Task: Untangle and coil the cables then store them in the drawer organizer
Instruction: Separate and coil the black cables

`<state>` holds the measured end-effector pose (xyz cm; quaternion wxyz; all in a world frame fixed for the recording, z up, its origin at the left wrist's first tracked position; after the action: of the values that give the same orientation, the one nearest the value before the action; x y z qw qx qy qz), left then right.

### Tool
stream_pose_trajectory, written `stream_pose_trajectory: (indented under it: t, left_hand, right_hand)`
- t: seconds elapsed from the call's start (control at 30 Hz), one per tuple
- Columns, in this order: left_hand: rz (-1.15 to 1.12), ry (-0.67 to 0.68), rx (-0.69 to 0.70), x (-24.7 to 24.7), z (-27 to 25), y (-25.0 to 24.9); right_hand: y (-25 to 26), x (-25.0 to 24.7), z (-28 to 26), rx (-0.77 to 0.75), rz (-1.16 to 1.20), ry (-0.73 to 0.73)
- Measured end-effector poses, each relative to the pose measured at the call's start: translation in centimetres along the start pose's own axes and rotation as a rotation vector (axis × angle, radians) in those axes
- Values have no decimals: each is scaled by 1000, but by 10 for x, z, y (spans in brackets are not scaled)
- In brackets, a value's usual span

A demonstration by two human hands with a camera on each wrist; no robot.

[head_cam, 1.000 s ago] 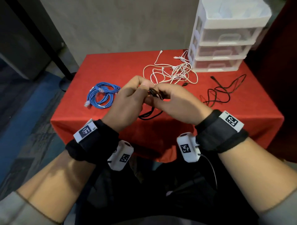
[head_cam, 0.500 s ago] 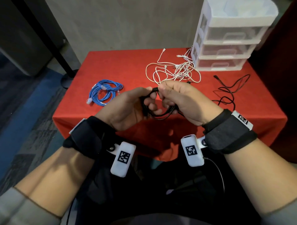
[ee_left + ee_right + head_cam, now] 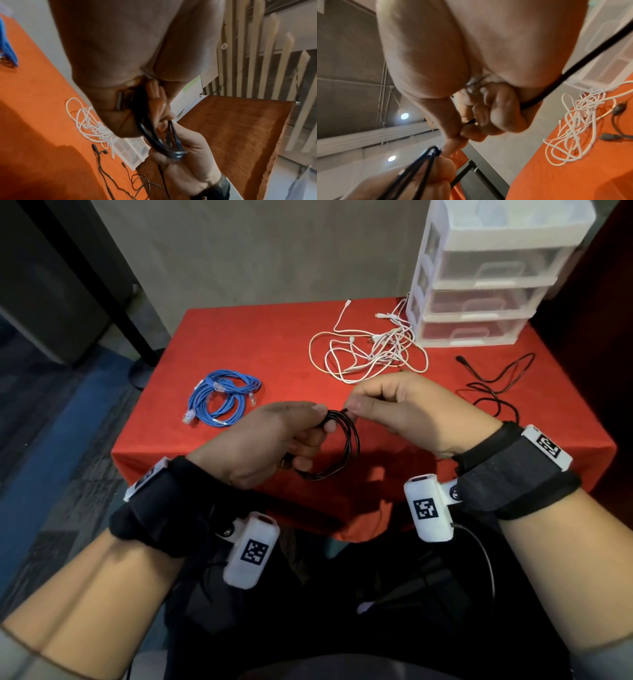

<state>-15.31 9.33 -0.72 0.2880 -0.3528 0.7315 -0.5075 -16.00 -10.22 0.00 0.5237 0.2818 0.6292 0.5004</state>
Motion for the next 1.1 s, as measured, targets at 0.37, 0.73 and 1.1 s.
stream_pose_trajectory:
  t: [0.37,0.73,1.1]
  left_hand:
    - [41,-43,65,6,1,-17]
    - [-56,-178,175,7,9,-10]
    - [-738,-325,-9,2,13,11]
  right_hand:
    - [-8,-8,8,-21,261,-290]
    - [-14,16,-7,46,576,-146]
    - [-39,14,-14,105,105,-257]
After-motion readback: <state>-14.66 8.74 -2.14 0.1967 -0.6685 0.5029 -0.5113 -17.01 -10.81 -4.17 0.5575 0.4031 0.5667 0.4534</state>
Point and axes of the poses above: each hand's wrist, its own z-axis towards the middle knuckle, its own x-axis out of the palm, y = z × x, the point moved 2 cm from there along z, towards the middle knuckle, and after that the axes turned 7 degrees about z, right-handed, at the moved point
